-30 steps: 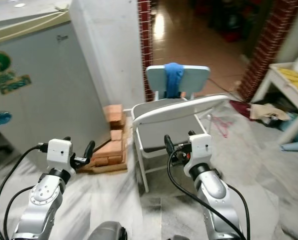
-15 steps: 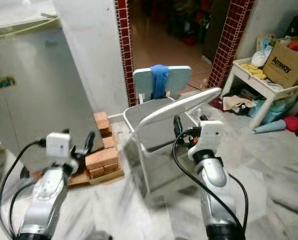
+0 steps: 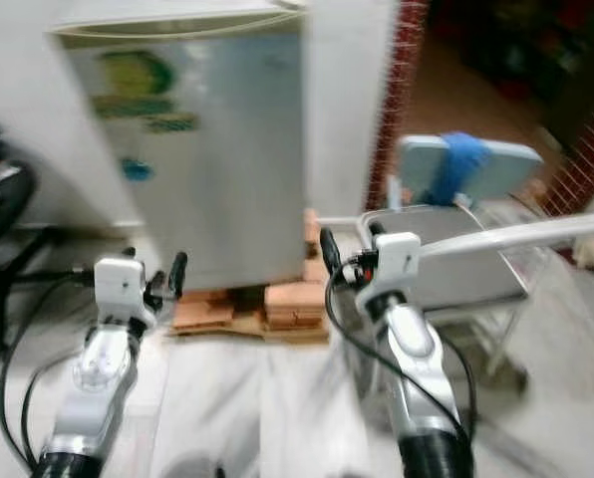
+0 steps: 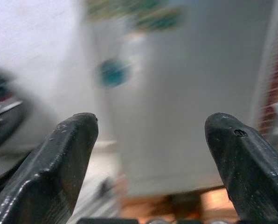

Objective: Restocking fridge

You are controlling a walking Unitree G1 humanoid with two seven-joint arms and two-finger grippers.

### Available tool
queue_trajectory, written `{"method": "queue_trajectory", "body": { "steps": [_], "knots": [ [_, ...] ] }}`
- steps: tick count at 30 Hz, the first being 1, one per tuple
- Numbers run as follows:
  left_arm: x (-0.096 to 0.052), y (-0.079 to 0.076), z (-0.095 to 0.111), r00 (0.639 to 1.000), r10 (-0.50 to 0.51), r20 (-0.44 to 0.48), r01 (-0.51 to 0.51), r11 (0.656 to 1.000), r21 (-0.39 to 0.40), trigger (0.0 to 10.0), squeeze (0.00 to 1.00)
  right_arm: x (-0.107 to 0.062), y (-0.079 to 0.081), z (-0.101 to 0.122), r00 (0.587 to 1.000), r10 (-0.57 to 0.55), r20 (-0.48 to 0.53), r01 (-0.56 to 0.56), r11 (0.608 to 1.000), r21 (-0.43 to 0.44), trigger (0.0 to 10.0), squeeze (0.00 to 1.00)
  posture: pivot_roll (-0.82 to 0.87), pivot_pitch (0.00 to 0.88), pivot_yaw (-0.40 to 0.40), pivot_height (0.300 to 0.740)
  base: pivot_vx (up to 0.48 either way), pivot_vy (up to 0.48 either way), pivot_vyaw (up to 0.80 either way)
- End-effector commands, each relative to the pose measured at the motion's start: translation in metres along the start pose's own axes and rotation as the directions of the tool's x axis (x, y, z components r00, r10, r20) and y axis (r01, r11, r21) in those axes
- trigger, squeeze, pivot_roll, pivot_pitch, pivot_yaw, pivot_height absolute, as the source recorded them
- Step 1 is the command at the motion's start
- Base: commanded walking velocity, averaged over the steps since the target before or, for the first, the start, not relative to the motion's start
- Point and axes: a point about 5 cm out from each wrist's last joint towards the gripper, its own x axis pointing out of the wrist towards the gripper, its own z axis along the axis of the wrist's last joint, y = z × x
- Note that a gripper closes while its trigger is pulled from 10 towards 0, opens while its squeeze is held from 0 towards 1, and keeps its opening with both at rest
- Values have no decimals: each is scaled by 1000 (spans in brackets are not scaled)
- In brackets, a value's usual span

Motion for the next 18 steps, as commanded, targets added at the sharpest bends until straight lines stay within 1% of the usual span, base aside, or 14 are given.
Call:
{"method": "queue_trajectory", "body": {
  "steps": [1,3,4,7,12,18],
  "knots": [
    [2,-13,4,999,-41,16,41,999,-11,10000,0,-6,-17,0,998,-65,-13,64,998,-26,10000,0,51,0,7,740,0,0,0],
    [-1,-10,1,1000,-31,1,31,999,-26,10000,0,-9,-23,-1,995,-99,-13,98,995,-35,10000,0,50,0,4,740,0,0,0],
    [-1,-10,1,1000,-31,1,31,999,-26,10000,0,-9,-23,-1,995,-99,-13,98,995,-35,10000,0,50,0,4,740,0,0,0],
    [-4,-7,-2,999,-34,-5,33,999,-14,10000,0,-16,-31,-5,988,-149,-27,148,988,-40,10000,0,61,0,-11,740,0,0,0],
    [-5,-4,-2,1000,-25,-1,25,1000,-12,10000,0,-20,-32,-7,987,-160,-34,158,986,-46,10000,0,64,0,-17,740,0,0,0],
    [-3,-4,1,1000,-18,9,18,1000,-11,10000,0,-19,-33,-8,986,-165,-38,163,985,-51,10000,0,65,0,-18,740,0,0,0]
  ]
}}
